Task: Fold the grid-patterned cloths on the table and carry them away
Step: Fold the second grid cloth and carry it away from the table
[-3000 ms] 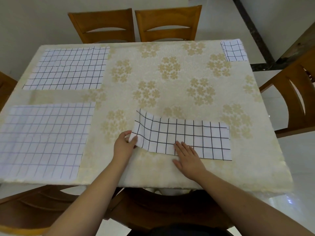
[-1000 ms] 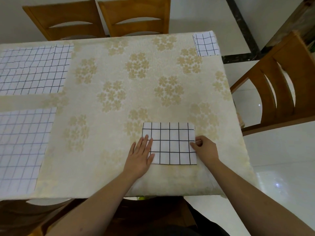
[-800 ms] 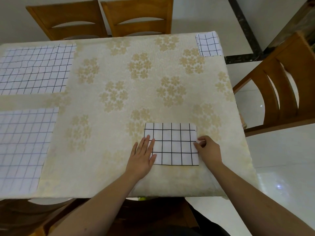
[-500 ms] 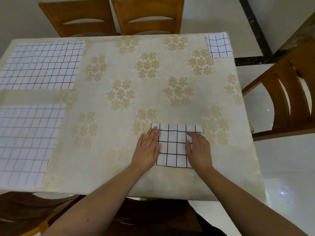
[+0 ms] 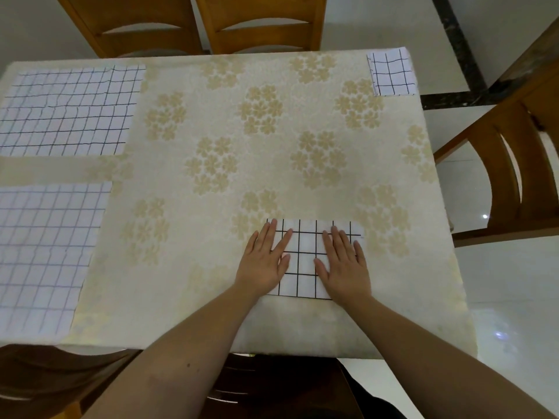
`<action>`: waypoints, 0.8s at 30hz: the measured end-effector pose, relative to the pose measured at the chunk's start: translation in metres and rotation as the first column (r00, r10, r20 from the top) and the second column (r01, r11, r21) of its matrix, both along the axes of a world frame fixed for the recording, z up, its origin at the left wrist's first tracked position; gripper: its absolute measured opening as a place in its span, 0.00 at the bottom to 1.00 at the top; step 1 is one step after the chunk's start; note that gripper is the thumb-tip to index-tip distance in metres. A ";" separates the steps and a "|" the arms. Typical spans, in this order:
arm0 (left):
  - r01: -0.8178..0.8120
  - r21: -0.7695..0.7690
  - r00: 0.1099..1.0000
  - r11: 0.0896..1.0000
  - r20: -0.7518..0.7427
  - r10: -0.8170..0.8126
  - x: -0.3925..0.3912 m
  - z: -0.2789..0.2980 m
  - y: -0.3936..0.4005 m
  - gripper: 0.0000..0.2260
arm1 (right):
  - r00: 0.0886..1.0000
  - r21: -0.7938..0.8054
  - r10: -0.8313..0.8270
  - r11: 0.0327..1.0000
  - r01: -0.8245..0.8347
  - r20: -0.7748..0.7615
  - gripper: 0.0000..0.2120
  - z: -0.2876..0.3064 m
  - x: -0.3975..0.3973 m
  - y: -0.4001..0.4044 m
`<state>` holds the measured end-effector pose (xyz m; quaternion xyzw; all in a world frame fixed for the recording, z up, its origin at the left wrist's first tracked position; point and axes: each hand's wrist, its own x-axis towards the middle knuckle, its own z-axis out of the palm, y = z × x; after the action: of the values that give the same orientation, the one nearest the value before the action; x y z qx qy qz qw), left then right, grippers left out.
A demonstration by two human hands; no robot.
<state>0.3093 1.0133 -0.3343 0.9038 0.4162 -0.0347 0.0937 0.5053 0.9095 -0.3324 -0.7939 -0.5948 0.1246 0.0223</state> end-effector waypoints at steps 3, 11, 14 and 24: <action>-0.006 -0.010 1.000 1.000 -0.003 0.006 0.000 -0.001 0.000 0.25 | 0.999 0.004 -0.044 0.999 0.044 -0.017 0.31 0.001 0.002 -0.002; 0.032 -0.119 0.998 0.992 -0.047 -0.038 -0.001 0.003 0.008 0.27 | 1.000 -0.035 0.006 0.999 -0.005 0.013 0.32 0.001 0.006 -0.001; 0.042 -0.194 0.997 0.980 -0.052 -0.053 0.001 0.010 0.012 0.28 | 0.999 -0.062 0.039 0.997 -0.040 -0.021 0.34 0.002 0.009 -0.001; 0.052 -0.161 0.990 0.986 0.141 -0.029 0.048 0.040 0.033 0.19 | 0.983 0.359 0.128 0.931 -0.072 -0.134 0.18 0.036 -0.016 -0.030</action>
<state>0.3577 1.0462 -0.2948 0.9015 0.3861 -0.0082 0.1955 0.4892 0.8790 -0.2966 -0.7334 -0.6437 0.0785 0.2040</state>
